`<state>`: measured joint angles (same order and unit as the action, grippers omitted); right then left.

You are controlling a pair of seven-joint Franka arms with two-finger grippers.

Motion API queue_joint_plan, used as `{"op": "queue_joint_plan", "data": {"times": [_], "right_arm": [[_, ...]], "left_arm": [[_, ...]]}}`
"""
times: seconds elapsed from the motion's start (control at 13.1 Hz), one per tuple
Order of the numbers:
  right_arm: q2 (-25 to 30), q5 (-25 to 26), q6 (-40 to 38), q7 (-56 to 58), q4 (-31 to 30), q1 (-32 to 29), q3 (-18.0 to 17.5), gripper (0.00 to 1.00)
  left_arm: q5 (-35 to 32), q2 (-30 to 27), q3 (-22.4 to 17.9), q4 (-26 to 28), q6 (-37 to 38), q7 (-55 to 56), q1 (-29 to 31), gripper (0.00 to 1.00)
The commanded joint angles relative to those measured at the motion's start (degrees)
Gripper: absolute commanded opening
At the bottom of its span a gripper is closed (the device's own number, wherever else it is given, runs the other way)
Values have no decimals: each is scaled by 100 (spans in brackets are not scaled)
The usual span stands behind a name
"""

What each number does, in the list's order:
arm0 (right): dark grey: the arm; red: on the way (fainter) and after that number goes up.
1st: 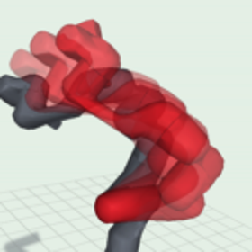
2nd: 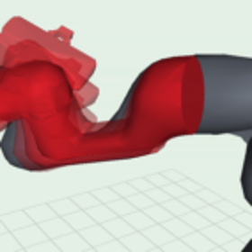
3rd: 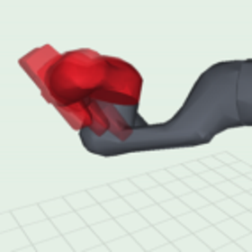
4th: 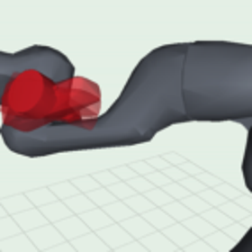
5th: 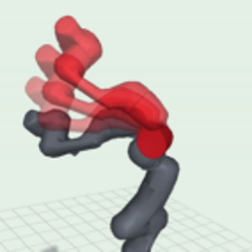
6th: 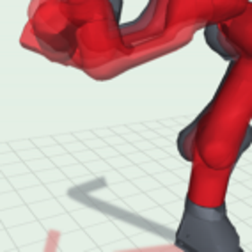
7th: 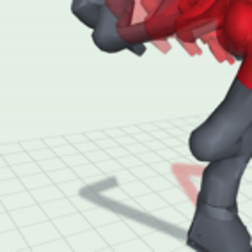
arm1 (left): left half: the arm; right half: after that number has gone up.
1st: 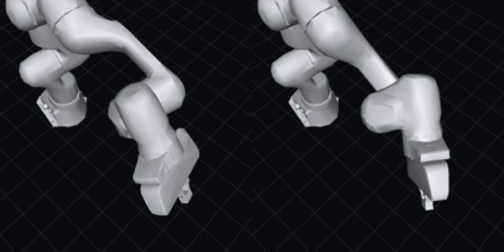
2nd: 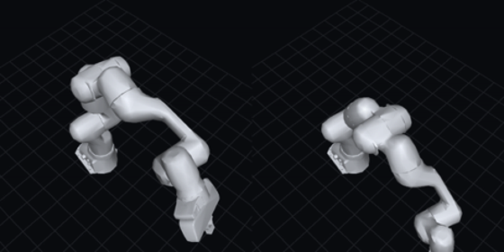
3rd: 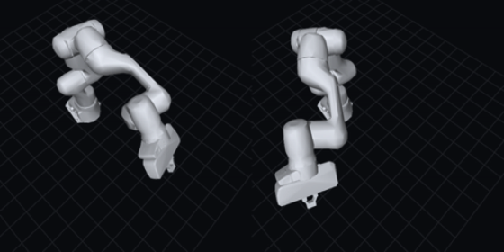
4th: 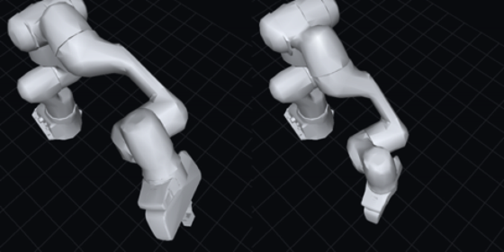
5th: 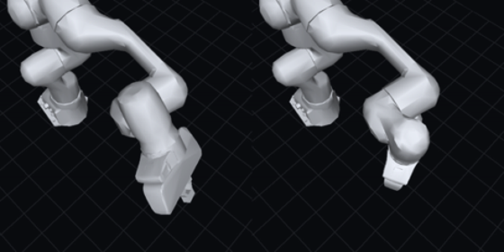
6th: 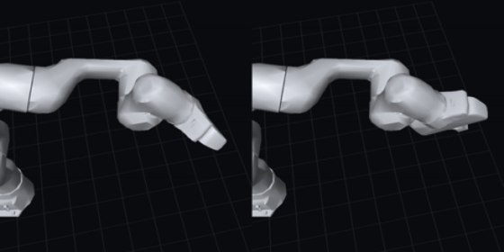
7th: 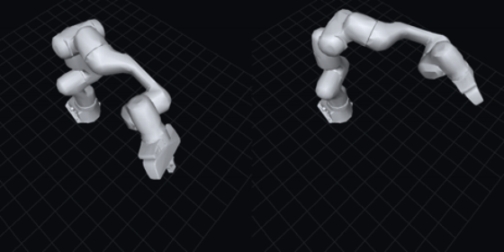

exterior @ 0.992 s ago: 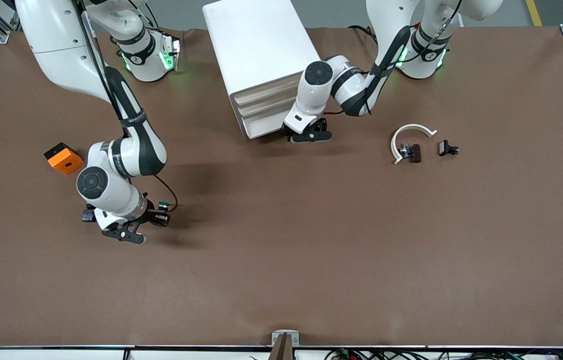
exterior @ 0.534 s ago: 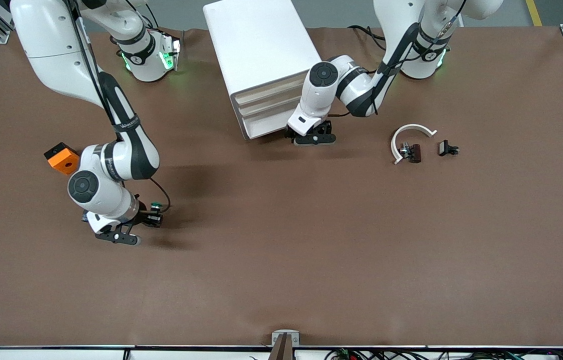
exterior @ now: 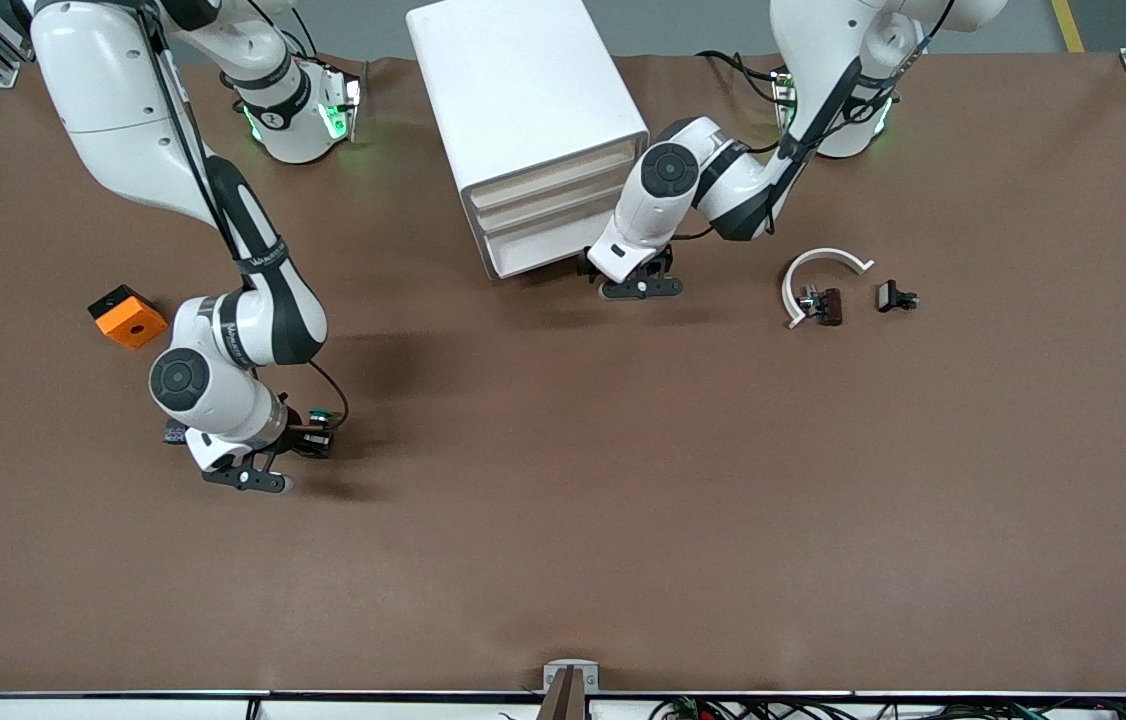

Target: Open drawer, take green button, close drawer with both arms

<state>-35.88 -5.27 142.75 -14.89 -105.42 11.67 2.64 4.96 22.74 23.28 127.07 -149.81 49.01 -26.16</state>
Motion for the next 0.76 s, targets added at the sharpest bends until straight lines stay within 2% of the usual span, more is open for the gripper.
{"op": "queue_joint_plan", "data": {"times": [0.0,0.23,0.31,0.38,0.46,0.69], "right_arm": [[-33,-53,-28,13,109,2,-18,0],[-33,-62,-28,4,118,2,-18,0],[-33,-53,-45,4,135,2,-18,10],[-33,-53,-54,12,161,-7,-18,68],[-33,-53,-19,4,153,1,-18,100],[-16,-62,-80,4,214,2,-18,100]], "left_arm": [[504,46,492,-191,320,-128,278,100],[821,63,695,-218,347,-120,270,100],[865,133,730,-218,347,-111,270,100],[875,169,774,-227,347,-93,270,100],[883,186,783,-227,347,-76,261,100],[1375,195,932,-297,347,-67,252,100]]}}
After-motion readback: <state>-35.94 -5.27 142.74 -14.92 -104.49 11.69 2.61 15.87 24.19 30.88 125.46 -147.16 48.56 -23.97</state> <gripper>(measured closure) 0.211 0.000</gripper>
